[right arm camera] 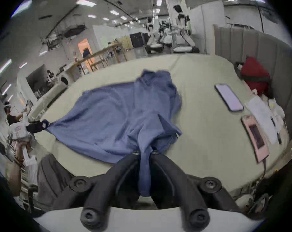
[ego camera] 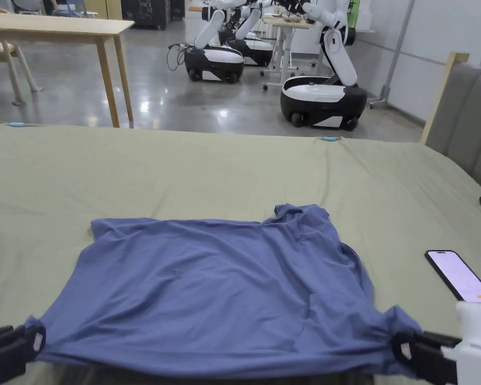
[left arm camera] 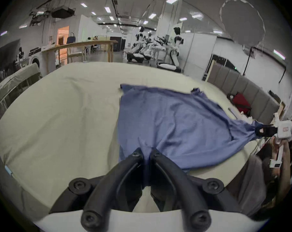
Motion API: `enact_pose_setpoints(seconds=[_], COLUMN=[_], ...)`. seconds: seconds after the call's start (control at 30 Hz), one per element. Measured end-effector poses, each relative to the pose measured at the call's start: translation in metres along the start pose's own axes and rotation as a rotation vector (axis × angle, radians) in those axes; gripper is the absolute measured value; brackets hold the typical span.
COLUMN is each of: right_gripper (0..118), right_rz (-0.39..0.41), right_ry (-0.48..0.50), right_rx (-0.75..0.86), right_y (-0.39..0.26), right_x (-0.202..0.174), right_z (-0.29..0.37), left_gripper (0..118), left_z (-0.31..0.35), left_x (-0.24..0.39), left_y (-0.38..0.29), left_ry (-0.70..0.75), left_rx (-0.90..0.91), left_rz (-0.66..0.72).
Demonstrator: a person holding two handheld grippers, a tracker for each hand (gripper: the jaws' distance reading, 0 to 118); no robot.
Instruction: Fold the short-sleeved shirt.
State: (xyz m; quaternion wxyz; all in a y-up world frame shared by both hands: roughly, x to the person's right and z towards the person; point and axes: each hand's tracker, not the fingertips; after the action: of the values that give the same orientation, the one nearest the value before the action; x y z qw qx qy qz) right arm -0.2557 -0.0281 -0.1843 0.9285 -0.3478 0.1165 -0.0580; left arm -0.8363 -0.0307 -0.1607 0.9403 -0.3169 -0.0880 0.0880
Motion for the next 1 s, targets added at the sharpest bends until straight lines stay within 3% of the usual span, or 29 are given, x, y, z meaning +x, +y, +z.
enact_pose_setpoints(seconds=[0.13,0.27,0.4,0.53,0.67,0.73,0.77,0.8,0.83,0.87,0.9,0.93,1.0], right_gripper=[5,5,5,5,5,8,20,20,27,61,98,115,116], right_rz=[0.059,0.072,0.103,0.078,0.094,0.112,0.122,0.146,0.160,0.160,0.141,0.135,0.117], right_ry=[-0.037,-0.061,-0.138,-0.187,-0.204,-0.214,-0.214,-0.207,-0.196,-0.209,-0.206,-0.209,-0.204], right_rx=[0.094,0.085,-0.055,-0.208,-0.249,-0.255,-0.260,-0.242,-0.186,-0.104,-0.050,-0.015,0.069], right_y=[0.060,0.107,0.126,0.115,0.101,0.107,0.111,0.113,0.114,0.112,0.110,0.106,0.090], right_x=[-0.005,0.002,0.013,0.033,0.037,0.034,0.034,0.034,0.034,0.032,0.031,0.029,0.017], right_z=[-0.008,-0.059,-0.155,-0.244,-0.276,-0.273,-0.270,-0.263,-0.252,-0.231,-0.211,-0.189,-0.126], left_gripper=[5,5,5,5,5,13,31,31,41,82,112,118,117], left_z=[-0.009,-0.061,-0.147,-0.217,-0.239,-0.237,-0.234,-0.228,-0.222,-0.211,-0.198,-0.174,-0.122], left_x=[-0.001,-0.006,-0.010,-0.004,0.000,-0.001,-0.003,-0.007,-0.009,-0.013,-0.016,-0.016,-0.017], left_y=[0.053,0.090,0.103,0.091,0.071,0.078,0.081,0.083,0.086,0.090,0.090,0.086,0.073], left_ry=[0.003,0.056,0.092,0.183,0.221,0.217,0.211,0.195,0.187,0.173,0.138,0.076,0.031], left_rx=[0.042,0.002,-0.142,-0.272,-0.239,-0.252,-0.252,-0.248,-0.242,-0.246,-0.254,-0.191,-0.105], left_rz=[-0.004,-0.058,-0.076,-0.124,-0.208,-0.201,-0.194,-0.173,-0.154,-0.122,-0.097,-0.090,-0.064])
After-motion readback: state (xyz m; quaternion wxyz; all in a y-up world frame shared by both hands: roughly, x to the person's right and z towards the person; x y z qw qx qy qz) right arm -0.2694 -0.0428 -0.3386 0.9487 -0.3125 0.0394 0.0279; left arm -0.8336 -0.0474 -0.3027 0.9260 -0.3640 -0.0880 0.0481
